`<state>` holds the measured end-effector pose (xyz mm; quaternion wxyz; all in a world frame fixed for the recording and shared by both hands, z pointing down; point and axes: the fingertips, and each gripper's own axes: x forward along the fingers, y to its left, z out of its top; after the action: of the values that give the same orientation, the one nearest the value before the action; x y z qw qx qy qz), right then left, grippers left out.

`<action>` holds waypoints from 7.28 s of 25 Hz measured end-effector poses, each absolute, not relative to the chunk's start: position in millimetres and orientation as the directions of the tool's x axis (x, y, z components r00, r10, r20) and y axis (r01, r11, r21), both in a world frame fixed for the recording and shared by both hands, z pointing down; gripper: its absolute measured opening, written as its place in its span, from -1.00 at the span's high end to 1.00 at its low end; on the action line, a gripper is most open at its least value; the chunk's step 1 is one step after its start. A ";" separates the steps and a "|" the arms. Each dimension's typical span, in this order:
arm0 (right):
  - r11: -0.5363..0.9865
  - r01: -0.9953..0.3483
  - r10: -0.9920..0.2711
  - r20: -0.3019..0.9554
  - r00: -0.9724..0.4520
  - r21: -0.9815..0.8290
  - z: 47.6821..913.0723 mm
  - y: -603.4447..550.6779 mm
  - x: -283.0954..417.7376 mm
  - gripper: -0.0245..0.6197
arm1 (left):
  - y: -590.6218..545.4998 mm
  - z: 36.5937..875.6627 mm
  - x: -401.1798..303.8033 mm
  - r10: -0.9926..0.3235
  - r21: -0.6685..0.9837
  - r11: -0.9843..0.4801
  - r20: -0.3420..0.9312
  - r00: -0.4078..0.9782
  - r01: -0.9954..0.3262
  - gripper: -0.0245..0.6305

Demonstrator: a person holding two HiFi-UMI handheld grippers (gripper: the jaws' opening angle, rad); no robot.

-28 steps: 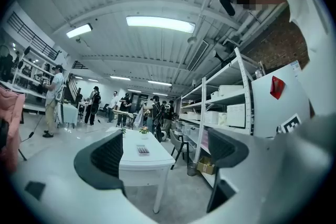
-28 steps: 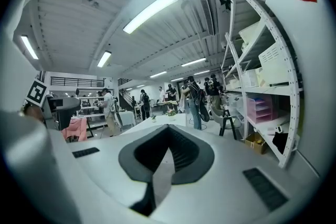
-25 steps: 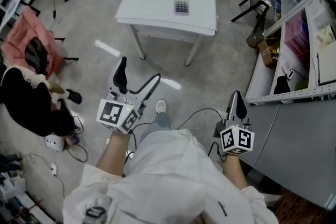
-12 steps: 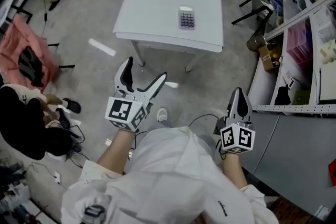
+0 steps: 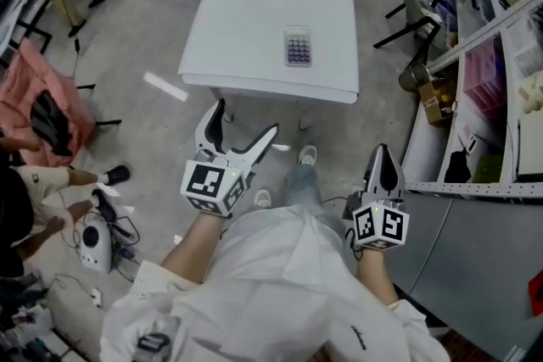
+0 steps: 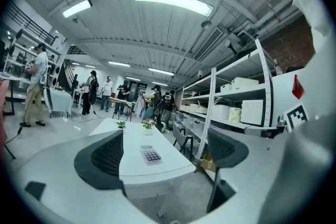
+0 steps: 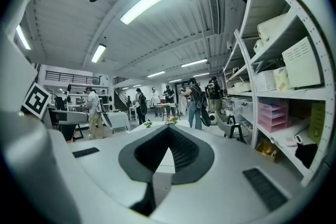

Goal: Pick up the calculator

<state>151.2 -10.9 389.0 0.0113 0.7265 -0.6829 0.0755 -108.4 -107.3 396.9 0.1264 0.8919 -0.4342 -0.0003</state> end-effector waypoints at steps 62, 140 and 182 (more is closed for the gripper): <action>0.270 -0.949 -0.868 0.386 -0.314 -0.165 529.9 -397.6 225.7 0.87 | -403.4 644.5 74.3 -0.625 0.134 -0.258 0.732 0.271 -0.957 -0.55; 0.146 -0.984 -0.985 0.082 -0.154 -0.099 359.5 -384.9 259.8 0.87 | -431.4 365.2 38.9 -0.872 -0.024 -0.452 0.221 0.436 -0.892 -0.57; 0.108 -0.992 -0.993 -0.062 -0.103 -0.069 287.0 -384.3 276.6 0.87 | -418.3 298.9 -3.7 -0.913 -0.051 -0.407 0.031 0.406 -0.912 -0.58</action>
<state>276.6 -384.3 287.0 -0.0460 0.6679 -0.7428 0.0050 -3.7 -418.3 298.9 -0.0128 0.8383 -0.5443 0.0271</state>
